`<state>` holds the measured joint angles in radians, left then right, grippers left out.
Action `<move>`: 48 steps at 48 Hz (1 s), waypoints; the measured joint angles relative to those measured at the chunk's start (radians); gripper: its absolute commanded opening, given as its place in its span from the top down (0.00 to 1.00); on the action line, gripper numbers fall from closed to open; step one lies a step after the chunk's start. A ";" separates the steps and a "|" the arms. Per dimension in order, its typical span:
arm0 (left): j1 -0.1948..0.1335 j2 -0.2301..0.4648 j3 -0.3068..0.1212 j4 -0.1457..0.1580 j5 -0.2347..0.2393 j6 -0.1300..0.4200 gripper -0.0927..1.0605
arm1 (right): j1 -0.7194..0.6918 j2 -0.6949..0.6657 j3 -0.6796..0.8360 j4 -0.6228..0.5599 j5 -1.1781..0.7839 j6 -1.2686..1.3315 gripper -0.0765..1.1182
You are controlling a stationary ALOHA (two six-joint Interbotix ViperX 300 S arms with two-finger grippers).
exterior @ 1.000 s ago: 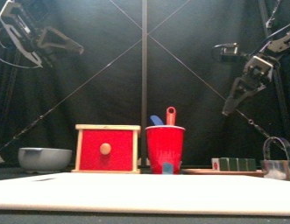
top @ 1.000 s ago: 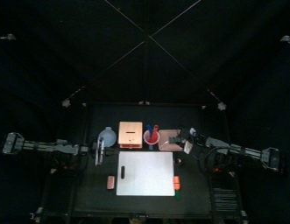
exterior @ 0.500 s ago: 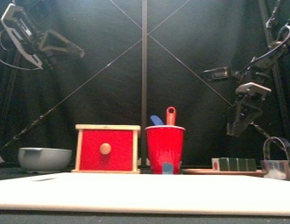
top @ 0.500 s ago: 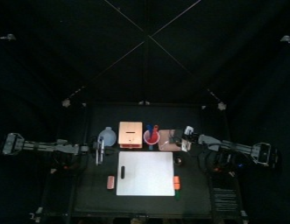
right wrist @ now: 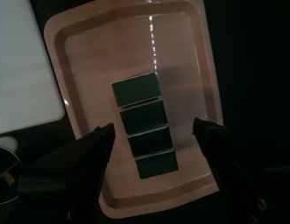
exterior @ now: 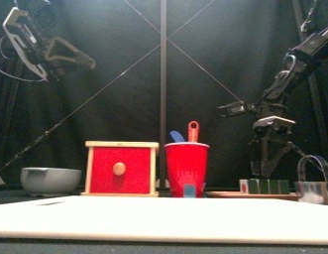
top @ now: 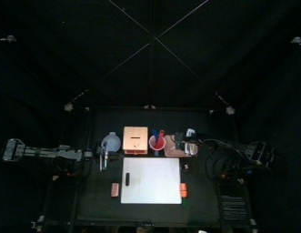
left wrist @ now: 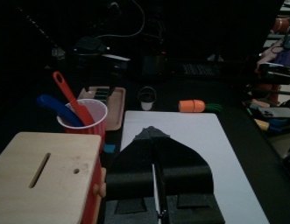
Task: Place sushi on board then cut the sushi with the knife then place the pieces on the plate
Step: Place the sushi on the board
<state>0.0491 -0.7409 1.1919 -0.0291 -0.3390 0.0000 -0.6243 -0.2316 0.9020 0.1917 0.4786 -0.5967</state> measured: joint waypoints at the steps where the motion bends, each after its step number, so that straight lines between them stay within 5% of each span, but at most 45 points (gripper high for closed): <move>1: -0.002 0.000 0.002 -0.002 0.000 0.000 0.93 | -0.005 0.006 -0.002 0.014 0.000 -0.017 0.10; 29: 0.002 0.002 0.009 -0.020 0.000 0.000 0.93 | -0.023 0.149 -0.017 0.086 -0.058 -0.107 0.12; 42: 0.002 0.002 0.014 -0.020 0.000 0.000 0.93 | -0.021 0.150 -0.017 0.089 -0.075 -0.104 0.37; 48: 0.003 0.002 0.014 -0.020 0.000 0.000 0.93 | -0.021 0.150 -0.017 0.103 -0.071 -0.080 0.41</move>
<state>0.0522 -0.7394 1.2057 -0.0491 -0.3390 0.0000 -0.6458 -0.0813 0.8851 0.2945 0.4080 -0.6765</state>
